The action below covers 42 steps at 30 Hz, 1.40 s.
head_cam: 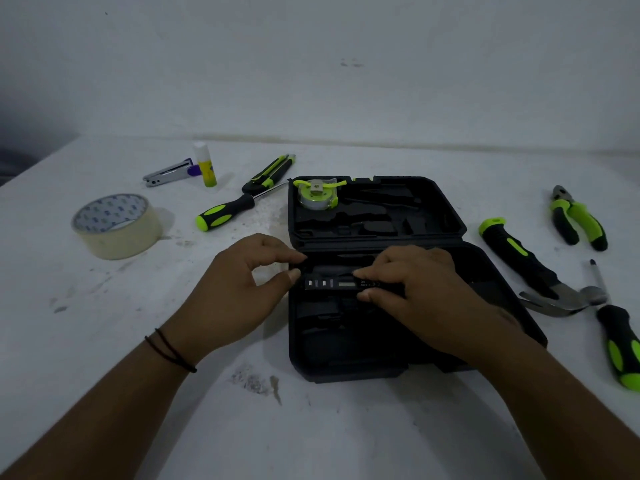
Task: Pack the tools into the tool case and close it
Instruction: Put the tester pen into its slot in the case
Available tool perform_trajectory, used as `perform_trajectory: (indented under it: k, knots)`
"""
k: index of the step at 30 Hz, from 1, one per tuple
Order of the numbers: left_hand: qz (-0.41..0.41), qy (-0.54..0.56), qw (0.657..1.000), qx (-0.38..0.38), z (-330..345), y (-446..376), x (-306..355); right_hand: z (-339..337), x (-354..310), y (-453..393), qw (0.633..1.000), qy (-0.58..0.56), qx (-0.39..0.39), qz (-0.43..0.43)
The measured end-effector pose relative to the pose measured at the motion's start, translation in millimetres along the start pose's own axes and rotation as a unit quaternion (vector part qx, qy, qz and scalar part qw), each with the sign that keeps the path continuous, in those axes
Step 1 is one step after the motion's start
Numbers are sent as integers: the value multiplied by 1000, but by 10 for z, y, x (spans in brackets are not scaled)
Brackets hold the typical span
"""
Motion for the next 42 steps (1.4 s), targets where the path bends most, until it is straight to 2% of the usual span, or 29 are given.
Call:
perform_trajectory:
  k: [7,16,21,27,30,33,38,42]
  knots:
    - [64,-40,996,-42,79,33,83,75,-74,-41,999,30,-22,-27]
    - [74,-61,994,-49,76,34,77,80,-100,-8,998,41,-26,-48]
    - [64,-60,994,-69,91,9,52,139,-90,2,993,89,-3,-79]
    - [32,-23,995,-89,135,-8,19,113,-128,13,990,111,25,-87]
    - [-25,16,996,-80,117,12,-48,108,-136,17,986,133,28,-97]
    - [-65,8,996,-54,72,16,-155,115,-142,11,983,147,28,-110]
    - [-179,7,976,-121,176,15,-314,107,-138,-1,982,149,29,-115]
    - [-194,46,969,-147,250,30,-281,142,-152,4,979,162,23,-123]
Point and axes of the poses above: each hand's wrist, its own y-axis away from the middle knuckle, its own z-axis out of the palm, x = y × z, the point moved 8 cm from there along -y, towards the middle knuckle, and after that the axes turned 12 degrees about x, right-handed, at the moved point
